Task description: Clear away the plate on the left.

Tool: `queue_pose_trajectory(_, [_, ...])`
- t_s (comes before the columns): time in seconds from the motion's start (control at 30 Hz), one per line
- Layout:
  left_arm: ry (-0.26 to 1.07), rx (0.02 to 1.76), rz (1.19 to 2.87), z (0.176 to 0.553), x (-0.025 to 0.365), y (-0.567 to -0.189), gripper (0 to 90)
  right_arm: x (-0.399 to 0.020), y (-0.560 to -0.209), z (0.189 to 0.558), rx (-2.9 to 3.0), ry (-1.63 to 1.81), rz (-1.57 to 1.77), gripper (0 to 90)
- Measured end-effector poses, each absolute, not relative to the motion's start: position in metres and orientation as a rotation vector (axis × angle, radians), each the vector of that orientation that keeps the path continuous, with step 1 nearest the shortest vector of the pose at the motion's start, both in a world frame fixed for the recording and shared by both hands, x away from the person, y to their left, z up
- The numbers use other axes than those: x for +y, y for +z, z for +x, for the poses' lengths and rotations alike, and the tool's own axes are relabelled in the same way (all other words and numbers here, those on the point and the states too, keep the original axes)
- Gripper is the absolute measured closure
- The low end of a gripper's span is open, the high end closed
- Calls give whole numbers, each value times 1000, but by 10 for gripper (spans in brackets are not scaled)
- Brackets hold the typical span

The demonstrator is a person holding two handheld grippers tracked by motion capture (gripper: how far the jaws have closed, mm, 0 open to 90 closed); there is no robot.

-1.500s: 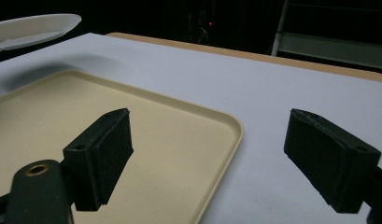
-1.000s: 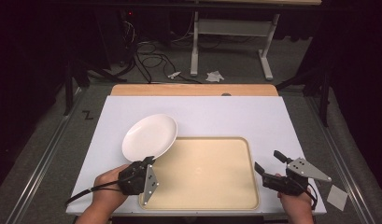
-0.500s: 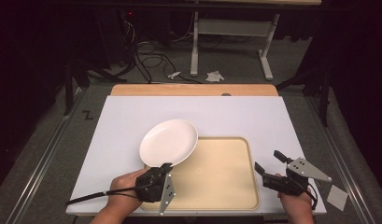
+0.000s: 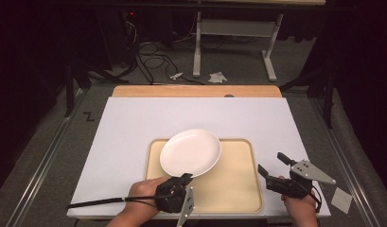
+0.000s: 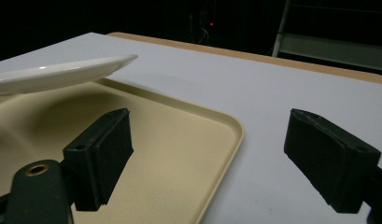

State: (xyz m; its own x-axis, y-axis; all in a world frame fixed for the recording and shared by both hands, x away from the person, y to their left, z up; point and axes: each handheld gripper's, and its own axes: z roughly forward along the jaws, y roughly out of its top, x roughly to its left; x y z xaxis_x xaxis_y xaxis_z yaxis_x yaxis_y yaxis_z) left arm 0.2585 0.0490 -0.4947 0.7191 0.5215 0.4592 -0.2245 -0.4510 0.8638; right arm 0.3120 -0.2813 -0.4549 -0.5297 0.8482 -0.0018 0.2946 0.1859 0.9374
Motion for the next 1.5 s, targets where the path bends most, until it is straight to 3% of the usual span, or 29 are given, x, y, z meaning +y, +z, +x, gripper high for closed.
queue_pose_trajectory(1.5, [770, 166, 1961, 254, 35, -527, 874, -281, -456, 313, 1933, 1344, 1078, 162])
